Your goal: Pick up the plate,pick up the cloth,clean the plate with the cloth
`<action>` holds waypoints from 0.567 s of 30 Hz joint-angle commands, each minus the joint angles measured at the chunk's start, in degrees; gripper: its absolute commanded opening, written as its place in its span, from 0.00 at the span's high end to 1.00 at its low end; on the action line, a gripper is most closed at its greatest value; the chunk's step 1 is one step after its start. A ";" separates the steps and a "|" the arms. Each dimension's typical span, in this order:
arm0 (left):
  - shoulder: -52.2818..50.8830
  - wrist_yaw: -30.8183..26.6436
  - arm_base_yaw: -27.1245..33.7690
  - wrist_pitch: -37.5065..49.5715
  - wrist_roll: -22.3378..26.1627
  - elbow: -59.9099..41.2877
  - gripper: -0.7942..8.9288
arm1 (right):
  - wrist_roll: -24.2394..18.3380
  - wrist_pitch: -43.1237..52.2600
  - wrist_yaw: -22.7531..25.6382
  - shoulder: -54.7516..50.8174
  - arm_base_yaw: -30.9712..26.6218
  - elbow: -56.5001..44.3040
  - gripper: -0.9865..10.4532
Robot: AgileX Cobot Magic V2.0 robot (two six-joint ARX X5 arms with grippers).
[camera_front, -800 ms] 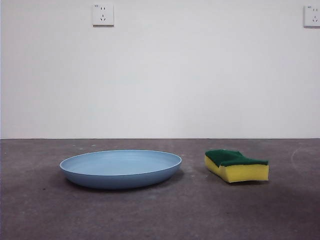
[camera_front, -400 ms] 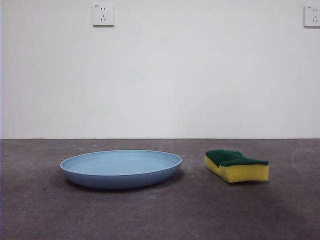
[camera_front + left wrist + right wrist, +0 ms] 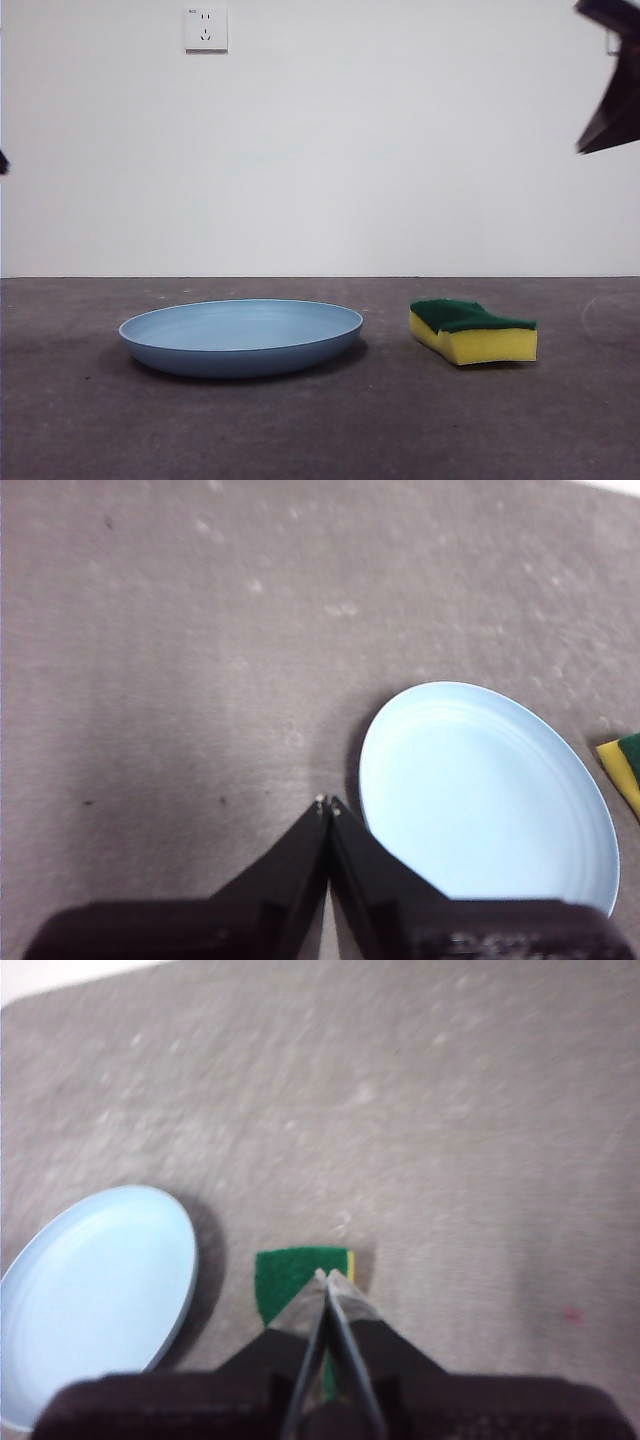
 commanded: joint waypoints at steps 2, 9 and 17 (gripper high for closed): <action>6.71 1.51 -0.31 0.48 1.09 2.45 0.92 | -1.79 -0.07 -3.45 6.51 0.04 2.86 0.91; 16.52 4.37 -2.27 0.92 1.05 6.49 0.64 | -1.75 -0.07 -5.14 13.22 0.09 5.68 0.62; 24.92 4.35 -6.67 0.90 1.07 11.39 0.59 | -1.77 -0.09 -5.18 13.60 0.11 5.73 0.61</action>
